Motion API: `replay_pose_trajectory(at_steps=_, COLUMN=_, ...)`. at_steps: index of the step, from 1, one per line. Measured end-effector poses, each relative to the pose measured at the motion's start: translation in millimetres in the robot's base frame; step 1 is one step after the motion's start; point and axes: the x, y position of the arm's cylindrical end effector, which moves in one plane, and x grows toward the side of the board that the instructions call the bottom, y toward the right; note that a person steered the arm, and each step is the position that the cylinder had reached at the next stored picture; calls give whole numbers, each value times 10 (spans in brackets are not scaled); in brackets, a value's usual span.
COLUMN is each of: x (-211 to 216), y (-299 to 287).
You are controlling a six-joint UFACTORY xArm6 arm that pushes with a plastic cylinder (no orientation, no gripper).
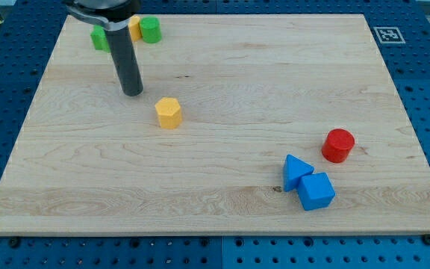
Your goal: Bring the hexagon into the heart
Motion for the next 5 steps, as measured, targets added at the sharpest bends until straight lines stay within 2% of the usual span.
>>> replay_pose_trajectory(at_steps=1, x=218, y=-26)
replay_pose_trajectory(at_steps=3, x=784, y=435)
replay_pose_trajectory(at_steps=4, x=722, y=784)
replay_pose_trajectory(at_steps=5, x=162, y=929)
